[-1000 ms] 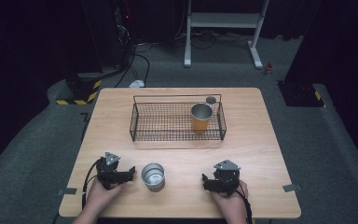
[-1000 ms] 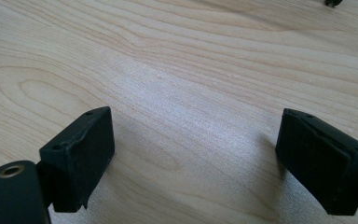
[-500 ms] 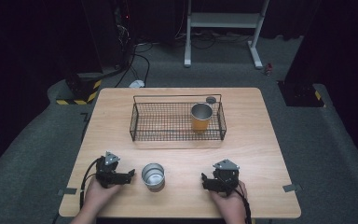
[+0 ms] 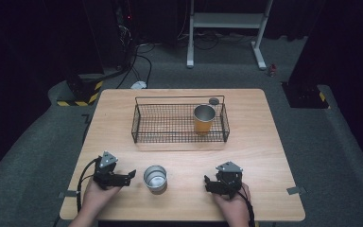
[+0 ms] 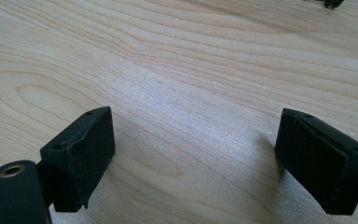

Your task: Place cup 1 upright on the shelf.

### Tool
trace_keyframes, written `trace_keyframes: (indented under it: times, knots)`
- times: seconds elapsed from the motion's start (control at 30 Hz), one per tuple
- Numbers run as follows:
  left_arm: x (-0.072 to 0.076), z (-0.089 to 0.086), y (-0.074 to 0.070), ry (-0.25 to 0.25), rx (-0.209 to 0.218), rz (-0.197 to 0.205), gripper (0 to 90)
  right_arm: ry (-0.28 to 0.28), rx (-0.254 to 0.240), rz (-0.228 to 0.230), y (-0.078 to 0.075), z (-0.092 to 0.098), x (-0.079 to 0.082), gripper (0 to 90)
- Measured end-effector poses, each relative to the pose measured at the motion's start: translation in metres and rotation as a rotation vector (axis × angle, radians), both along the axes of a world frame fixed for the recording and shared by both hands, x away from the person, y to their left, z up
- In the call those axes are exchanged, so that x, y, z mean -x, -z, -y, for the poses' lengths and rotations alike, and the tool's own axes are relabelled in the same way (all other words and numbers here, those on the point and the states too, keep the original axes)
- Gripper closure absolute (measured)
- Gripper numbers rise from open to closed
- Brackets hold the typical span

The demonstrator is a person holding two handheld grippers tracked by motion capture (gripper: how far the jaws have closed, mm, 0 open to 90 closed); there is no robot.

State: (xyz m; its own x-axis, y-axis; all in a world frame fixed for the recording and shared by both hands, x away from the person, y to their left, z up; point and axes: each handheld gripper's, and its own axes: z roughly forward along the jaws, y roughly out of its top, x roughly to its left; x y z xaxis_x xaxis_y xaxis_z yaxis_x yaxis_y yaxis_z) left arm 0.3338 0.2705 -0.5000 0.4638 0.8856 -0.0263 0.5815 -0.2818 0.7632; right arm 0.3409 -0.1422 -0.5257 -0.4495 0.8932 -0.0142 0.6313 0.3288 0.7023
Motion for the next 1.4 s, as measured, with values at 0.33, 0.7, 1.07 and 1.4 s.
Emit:
trace_keyframes:
  times: [0.33, 0.7, 1.07, 1.4]
  knots:
    - [0.014, 0.004, -0.019, 0.029, 0.022, 0.116, 0.2, 0.000, -0.001, -0.001, 0.000, 0.000, 0.000, 11.8]
    - [0.026, 0.010, -0.041, 0.087, 0.084, 0.184, 0.1, 0.000, -0.002, -0.001, 0.000, 0.000, 0.000, 11.7]
    - [0.039, 0.032, -0.050, 0.184, 0.122, 0.200, 0.1, 0.000, -0.002, -0.001, 0.000, 0.000, 0.000, 11.8]
    - [0.045, 0.050, -0.051, 0.274, 0.146, 0.200, 0.2, -0.001, -0.002, -0.001, 0.000, 0.000, 0.000, 11.8]
